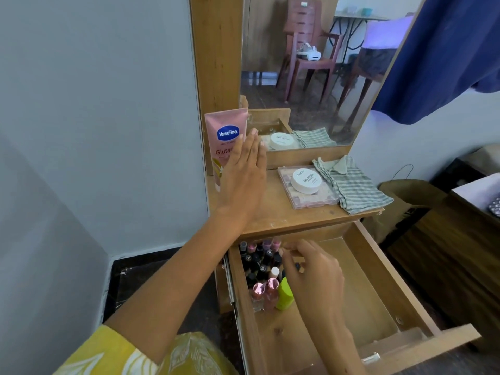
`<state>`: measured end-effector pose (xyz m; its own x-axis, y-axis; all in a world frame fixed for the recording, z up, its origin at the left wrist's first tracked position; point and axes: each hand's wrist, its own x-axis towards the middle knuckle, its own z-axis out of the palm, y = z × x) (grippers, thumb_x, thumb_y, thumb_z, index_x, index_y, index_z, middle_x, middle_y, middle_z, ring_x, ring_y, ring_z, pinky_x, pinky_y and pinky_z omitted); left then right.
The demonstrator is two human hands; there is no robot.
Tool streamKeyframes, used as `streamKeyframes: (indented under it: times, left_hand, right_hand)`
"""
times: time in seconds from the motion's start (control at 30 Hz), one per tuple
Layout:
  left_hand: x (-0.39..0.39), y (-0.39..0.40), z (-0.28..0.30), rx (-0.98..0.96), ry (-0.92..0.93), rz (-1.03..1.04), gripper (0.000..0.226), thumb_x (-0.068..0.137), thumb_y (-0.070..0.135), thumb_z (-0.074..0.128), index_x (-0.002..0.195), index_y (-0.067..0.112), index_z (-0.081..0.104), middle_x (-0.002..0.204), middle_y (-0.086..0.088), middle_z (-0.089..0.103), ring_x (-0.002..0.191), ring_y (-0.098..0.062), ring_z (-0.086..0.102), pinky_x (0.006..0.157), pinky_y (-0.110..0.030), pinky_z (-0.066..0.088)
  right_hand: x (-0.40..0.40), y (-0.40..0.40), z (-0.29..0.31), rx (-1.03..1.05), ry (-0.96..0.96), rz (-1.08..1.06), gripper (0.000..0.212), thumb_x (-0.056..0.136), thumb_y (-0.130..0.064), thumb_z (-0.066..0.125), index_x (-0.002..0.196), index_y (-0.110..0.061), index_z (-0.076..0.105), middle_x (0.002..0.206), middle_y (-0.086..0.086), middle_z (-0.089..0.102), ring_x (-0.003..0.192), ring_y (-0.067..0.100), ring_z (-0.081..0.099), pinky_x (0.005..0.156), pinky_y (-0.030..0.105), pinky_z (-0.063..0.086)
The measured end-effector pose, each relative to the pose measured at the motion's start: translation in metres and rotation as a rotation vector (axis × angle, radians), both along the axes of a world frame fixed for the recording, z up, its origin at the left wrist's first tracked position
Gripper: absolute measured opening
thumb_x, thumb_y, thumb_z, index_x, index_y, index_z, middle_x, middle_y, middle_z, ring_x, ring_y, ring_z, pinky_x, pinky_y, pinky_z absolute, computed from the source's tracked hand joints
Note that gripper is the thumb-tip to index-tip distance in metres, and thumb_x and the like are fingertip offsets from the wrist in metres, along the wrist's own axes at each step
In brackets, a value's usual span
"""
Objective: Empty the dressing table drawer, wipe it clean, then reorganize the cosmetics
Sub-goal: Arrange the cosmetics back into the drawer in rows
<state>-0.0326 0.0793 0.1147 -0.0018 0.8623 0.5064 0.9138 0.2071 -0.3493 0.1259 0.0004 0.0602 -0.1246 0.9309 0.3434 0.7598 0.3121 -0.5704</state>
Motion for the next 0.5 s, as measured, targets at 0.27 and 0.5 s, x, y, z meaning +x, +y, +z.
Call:
streamKeyframes:
  times: [0.27, 0.5]
  left_hand:
    - [0.005, -0.004, 0.013, 0.052, -0.131, -0.171, 0.052, 0.06, 0.011, 0.085, 0.108, 0.01, 0.064, 0.111, -0.012, 0.063, 0.104, -0.028, 0.061, 0.092, -0.037, 0.048]
    - [0.012, -0.03, 0.001, 0.079, -0.469, -0.549, 0.022, 0.076, -0.002, 0.073, 0.097, 0.003, 0.066, 0.097, -0.008, 0.059, 0.076, -0.016, 0.061, 0.063, -0.024, 0.055]
  right_hand:
    - [-0.002, 0.006, 0.0, 0.11, 0.147, -0.004, 0.003, 0.084, -0.018, 0.07, 0.082, -0.02, 0.071, 0.079, -0.013, 0.067, 0.065, 0.008, 0.061, 0.056, 0.034, 0.055]
    - [0.003, 0.014, 0.001, 0.202, 0.252, 0.06, 0.029, 0.081, -0.019, 0.074, 0.109, -0.016, 0.066, 0.111, -0.008, 0.065, 0.096, 0.006, 0.063, 0.078, 0.029, 0.056]
